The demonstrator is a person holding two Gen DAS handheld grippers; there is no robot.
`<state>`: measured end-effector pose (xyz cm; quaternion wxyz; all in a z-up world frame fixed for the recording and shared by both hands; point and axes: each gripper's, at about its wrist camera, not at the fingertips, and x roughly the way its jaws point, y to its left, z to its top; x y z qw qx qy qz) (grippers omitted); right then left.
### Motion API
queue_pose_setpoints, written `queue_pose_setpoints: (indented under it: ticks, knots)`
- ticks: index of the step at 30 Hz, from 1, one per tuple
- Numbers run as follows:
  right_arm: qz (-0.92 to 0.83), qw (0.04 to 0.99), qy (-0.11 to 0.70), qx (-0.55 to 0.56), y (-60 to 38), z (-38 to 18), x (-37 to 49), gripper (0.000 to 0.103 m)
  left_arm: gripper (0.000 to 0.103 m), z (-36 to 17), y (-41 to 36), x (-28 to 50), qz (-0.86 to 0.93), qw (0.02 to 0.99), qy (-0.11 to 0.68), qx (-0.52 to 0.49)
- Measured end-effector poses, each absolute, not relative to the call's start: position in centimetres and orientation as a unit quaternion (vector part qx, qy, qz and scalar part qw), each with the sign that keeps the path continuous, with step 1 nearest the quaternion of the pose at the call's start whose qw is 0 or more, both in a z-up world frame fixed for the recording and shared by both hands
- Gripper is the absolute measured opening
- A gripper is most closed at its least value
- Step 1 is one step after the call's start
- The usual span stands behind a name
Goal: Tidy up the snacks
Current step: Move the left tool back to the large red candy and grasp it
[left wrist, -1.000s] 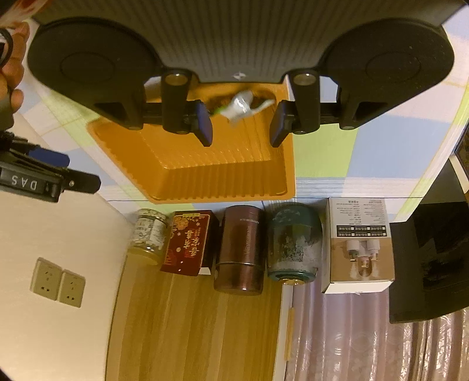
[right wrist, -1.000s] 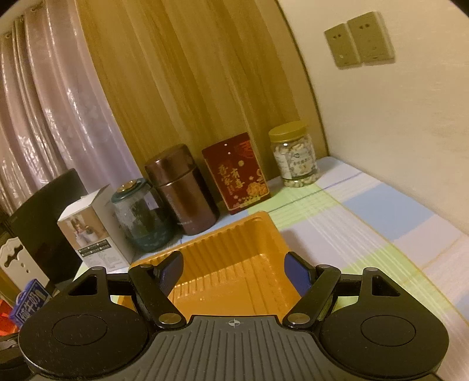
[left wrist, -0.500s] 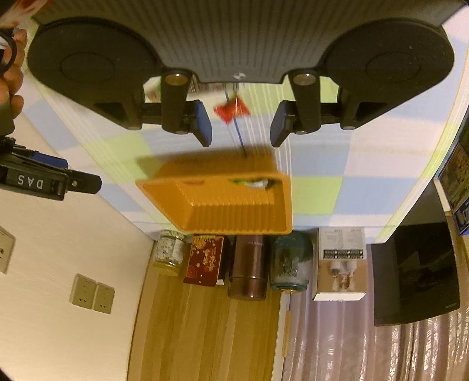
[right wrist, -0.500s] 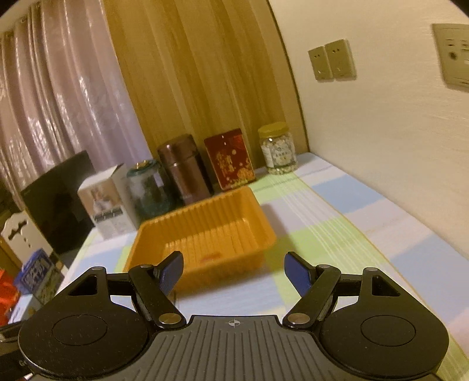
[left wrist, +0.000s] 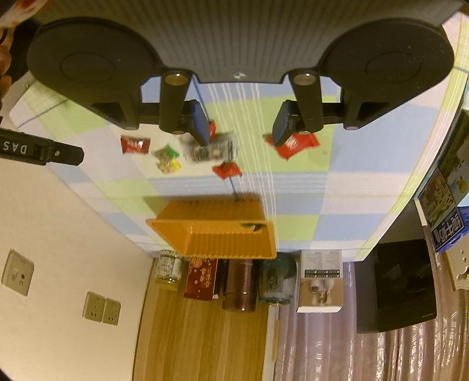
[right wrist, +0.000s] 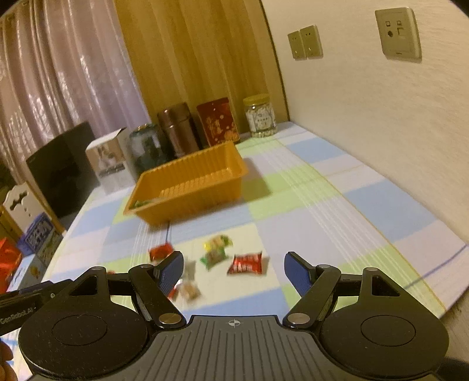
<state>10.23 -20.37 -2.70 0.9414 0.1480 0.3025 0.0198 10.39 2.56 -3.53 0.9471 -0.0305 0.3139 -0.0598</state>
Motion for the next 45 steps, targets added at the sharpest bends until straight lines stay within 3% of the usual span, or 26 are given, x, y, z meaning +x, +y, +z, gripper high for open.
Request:
queue_pose_setpoints:
  ticks: [18,34,37,45]
  knots:
    - [0.041,0.936,0.335,0.104,-19.7,-5.0,11.8,0.076,0.056,-5.3,5.8,14.4,-0.097,0.934,0.336,0.069]
    - [0.029,0.922,0.375,0.087,-21.0,-9.5,16.3,0.076,0.056,-11.6,6.2,21.8,-0.163,0.895,0.365,0.199]
    - [0.033,0.922,0.380,0.071,-20.7,-10.0,16.7,0.076,0.053,-12.2,6.3,22.9,-0.177,0.891,0.369,0.198]
    - [0.062,0.923,0.379,0.019,-20.0,-10.2,18.1,0.076,0.026,-12.9,6.6,24.5,-0.192,0.879,0.398,0.178]
